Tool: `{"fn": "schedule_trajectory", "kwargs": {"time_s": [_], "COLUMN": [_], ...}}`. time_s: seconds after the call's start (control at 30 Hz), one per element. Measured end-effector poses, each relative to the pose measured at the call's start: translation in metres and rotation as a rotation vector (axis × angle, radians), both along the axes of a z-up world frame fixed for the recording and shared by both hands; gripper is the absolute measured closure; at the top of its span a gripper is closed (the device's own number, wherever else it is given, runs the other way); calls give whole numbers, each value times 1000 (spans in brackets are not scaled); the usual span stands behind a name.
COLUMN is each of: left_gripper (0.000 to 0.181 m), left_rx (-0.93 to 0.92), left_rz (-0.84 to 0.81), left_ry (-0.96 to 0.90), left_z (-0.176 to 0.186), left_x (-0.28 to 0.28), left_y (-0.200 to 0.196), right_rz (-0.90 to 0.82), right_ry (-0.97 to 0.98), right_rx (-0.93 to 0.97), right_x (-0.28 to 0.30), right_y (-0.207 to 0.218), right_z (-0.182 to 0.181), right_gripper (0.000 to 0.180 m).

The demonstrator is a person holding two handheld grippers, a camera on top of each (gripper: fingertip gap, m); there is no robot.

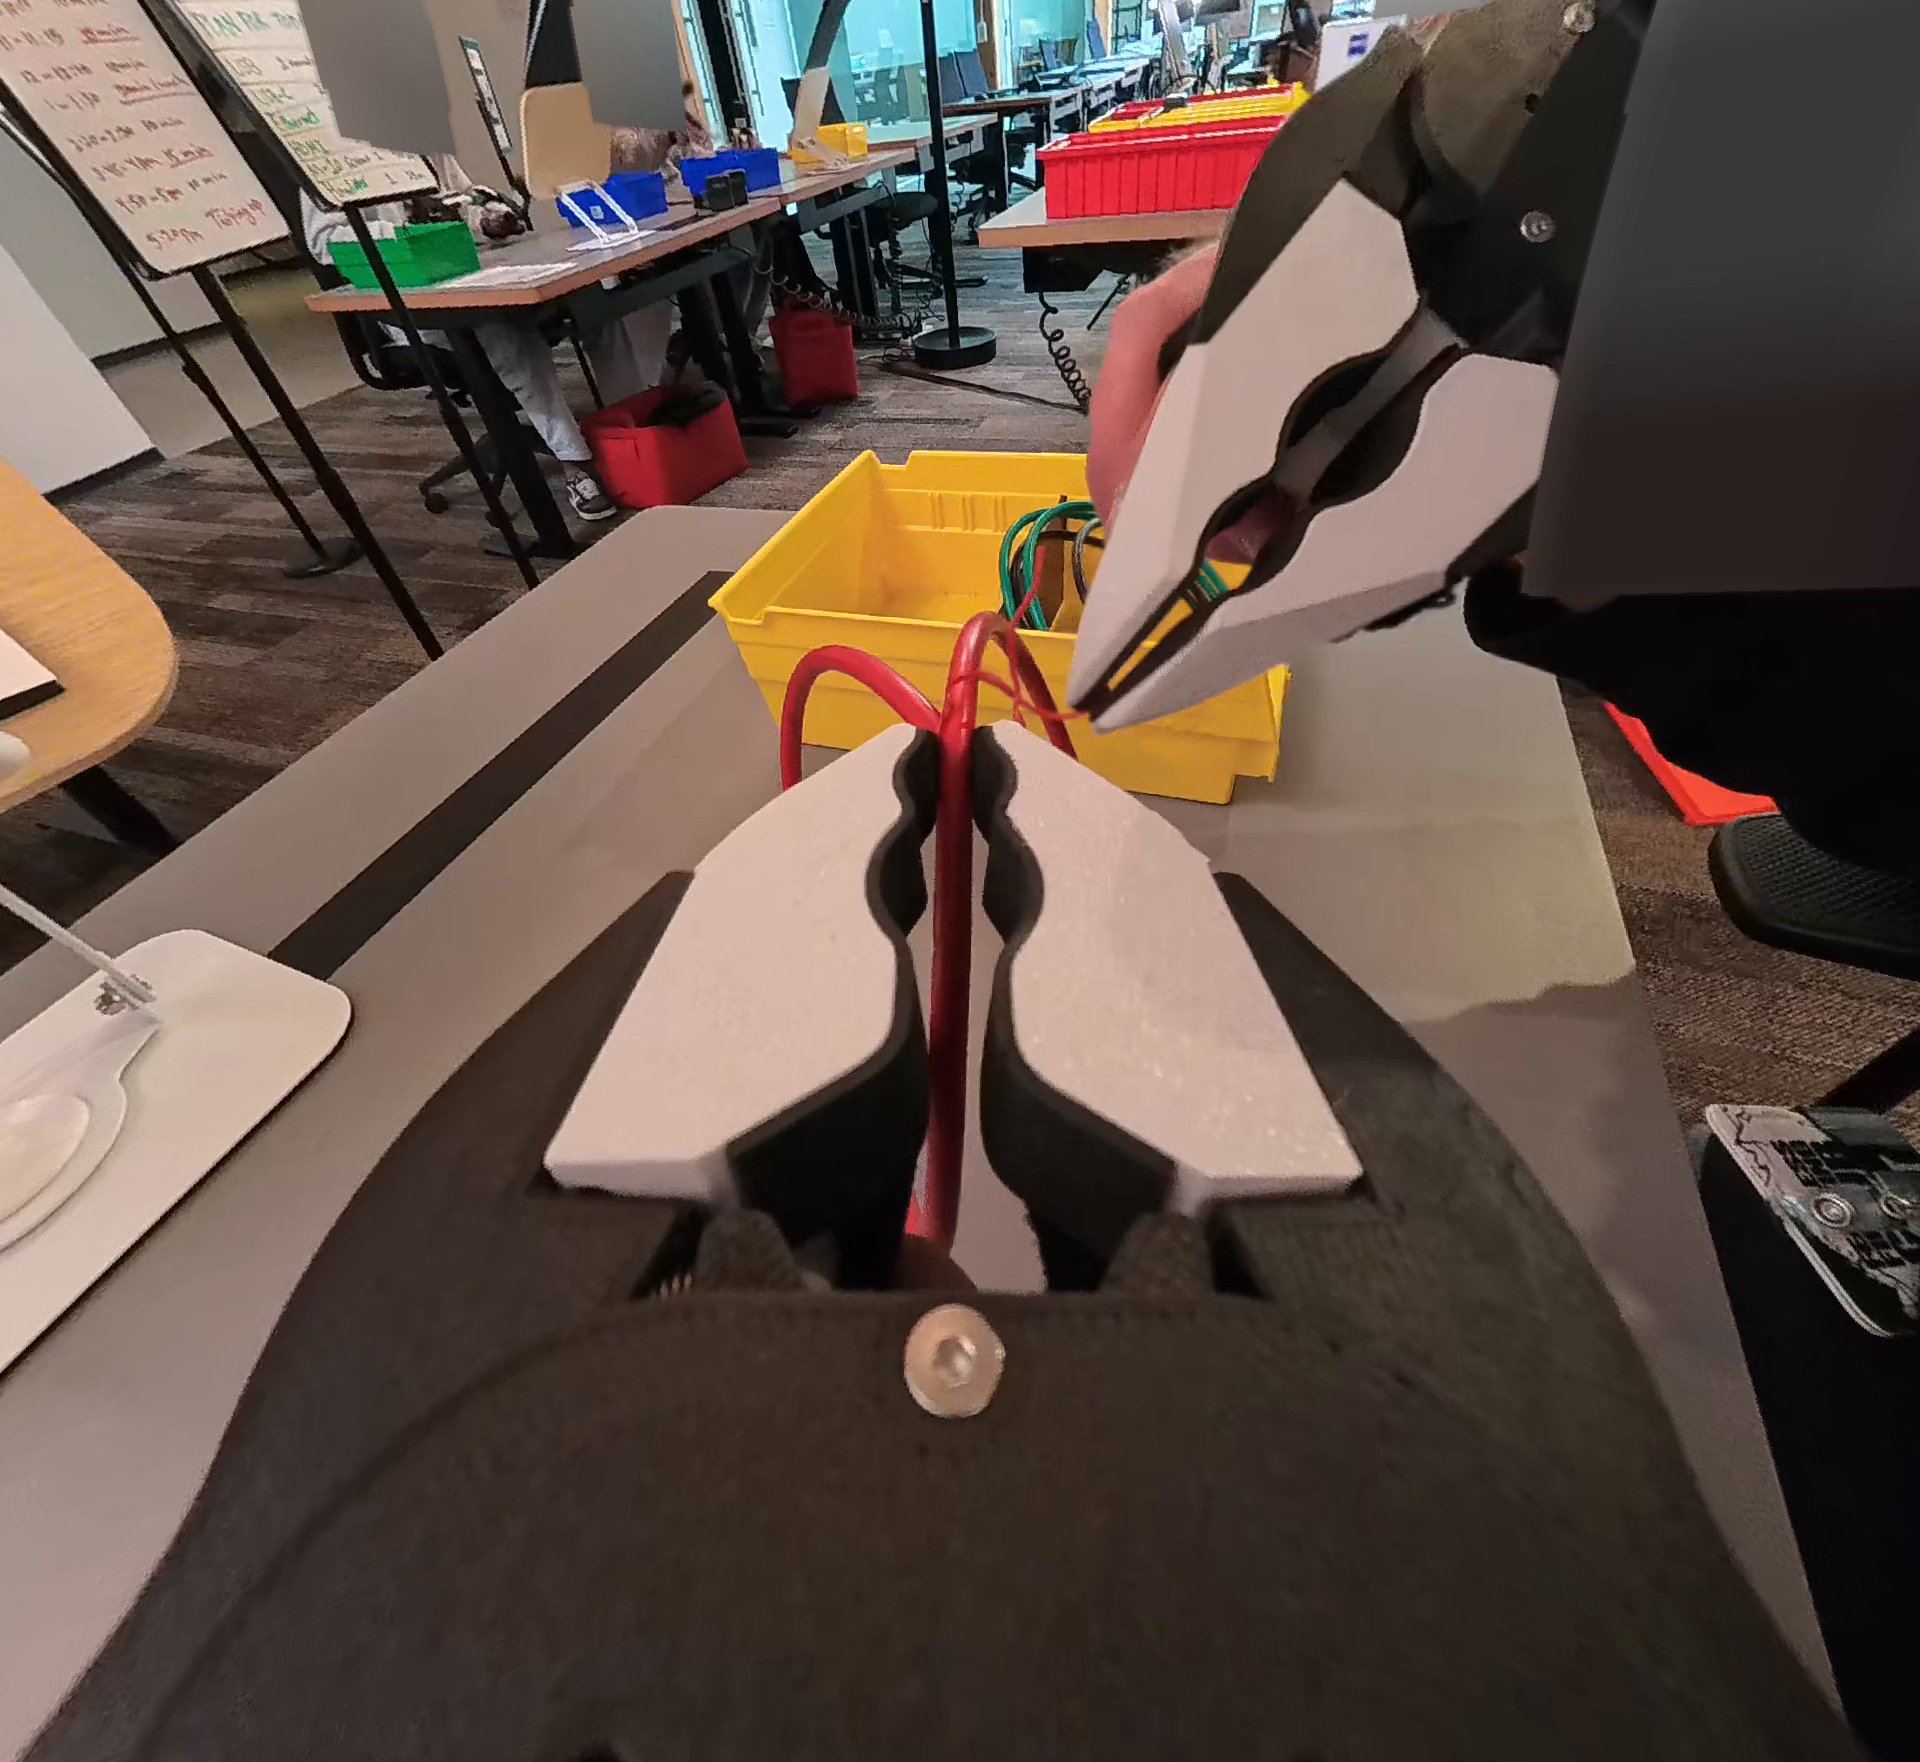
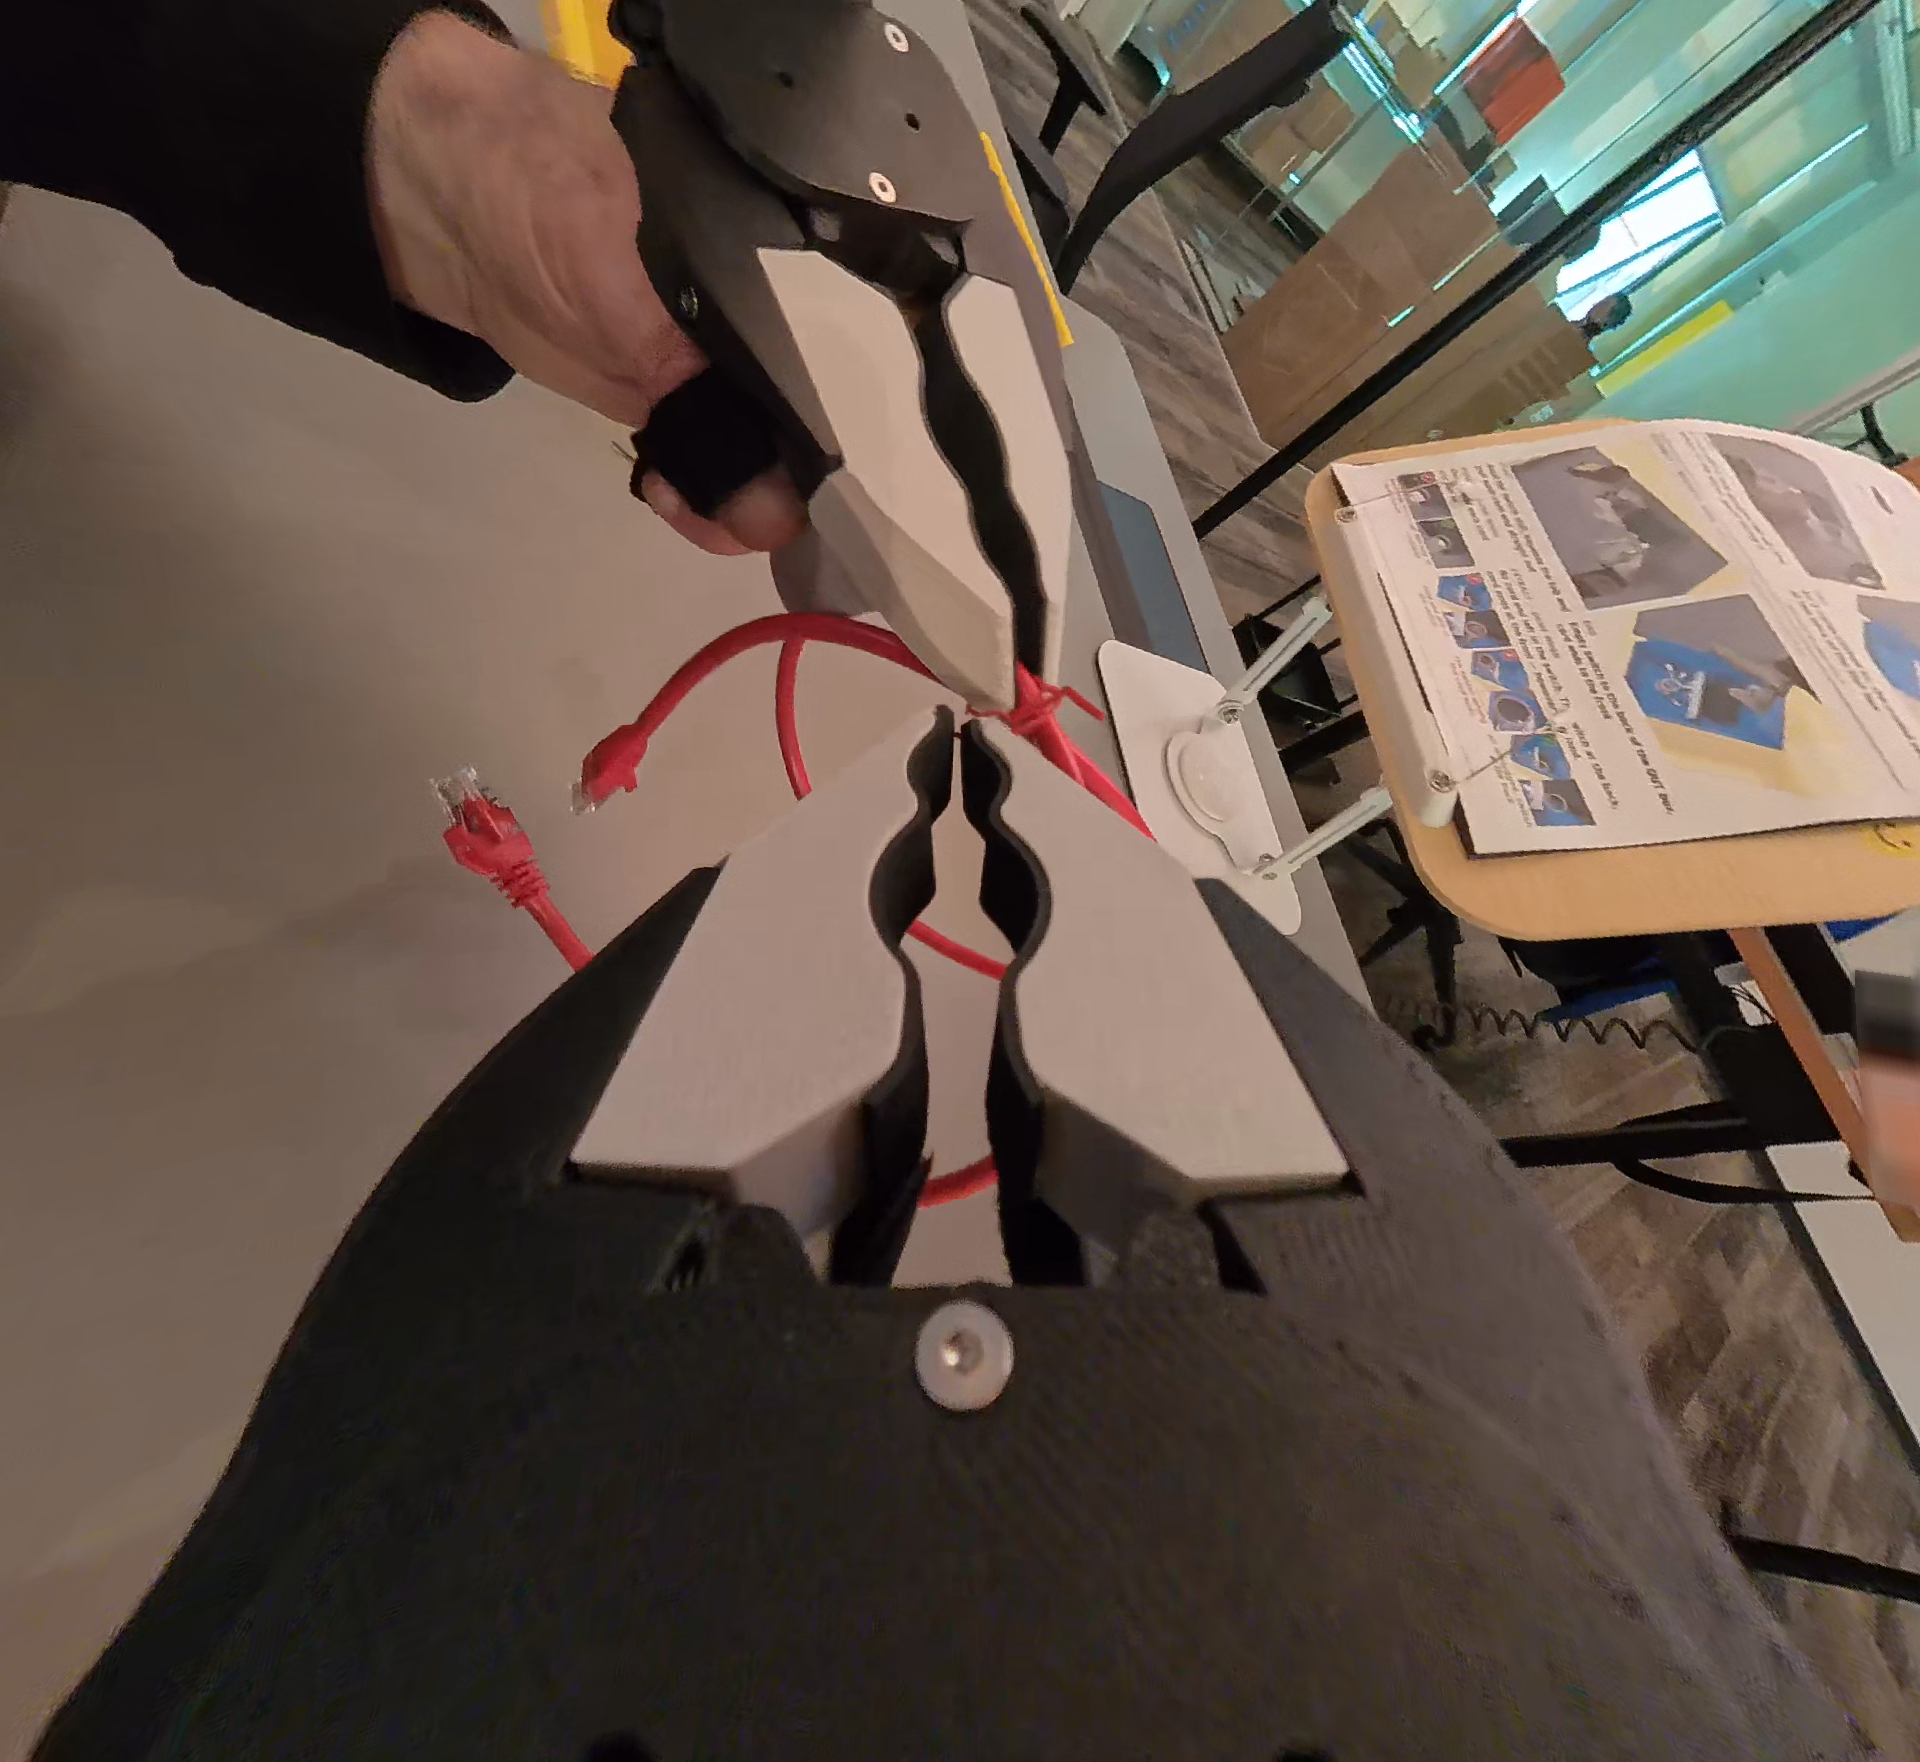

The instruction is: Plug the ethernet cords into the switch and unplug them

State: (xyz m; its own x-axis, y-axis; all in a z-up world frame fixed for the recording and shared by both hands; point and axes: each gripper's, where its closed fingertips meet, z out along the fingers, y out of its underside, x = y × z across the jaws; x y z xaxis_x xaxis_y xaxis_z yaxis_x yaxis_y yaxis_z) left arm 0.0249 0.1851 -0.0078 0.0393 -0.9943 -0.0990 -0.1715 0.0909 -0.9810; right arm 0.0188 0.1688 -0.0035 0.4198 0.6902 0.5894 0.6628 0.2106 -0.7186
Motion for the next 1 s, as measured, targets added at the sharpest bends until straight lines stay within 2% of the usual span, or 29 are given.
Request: {"fn": "schedule_trajectory", "kwargs": {"time_s": [0.17,0.27,0.5,0.57,0.77,0.87,1.0], "left_gripper": [175,175,175,175,175,175,175], "left_rx": [45,78,80,64,88,92,59], "left_rz": [5,6,-83,-148,-264,-288,-314], "left_ry": [26,48,118,162,245,265,252], "left_z": [-3,-4,-8,-13,-21,-23,-20], "left_x": [2,2,-1,-5,-16,-20,-21], "left_y": [-3,-4,-14,-22,-37,-41,-44], "right_rz": [46,91,65,70,114,117,121], "right_ry": [71,118,-75,-156,-217,-268,-329], "right_rx": [-26,-39,59,98,122,135,165], "right_x": [-14,-14,1,-1,-13,-15,-21], "right_y": [-4,-12,-19,-21,-27,-29,-31], "right_z": [2,9,6,1,-6,-8,-8], "right_gripper": [180,159,144,144,147,146,155]}}
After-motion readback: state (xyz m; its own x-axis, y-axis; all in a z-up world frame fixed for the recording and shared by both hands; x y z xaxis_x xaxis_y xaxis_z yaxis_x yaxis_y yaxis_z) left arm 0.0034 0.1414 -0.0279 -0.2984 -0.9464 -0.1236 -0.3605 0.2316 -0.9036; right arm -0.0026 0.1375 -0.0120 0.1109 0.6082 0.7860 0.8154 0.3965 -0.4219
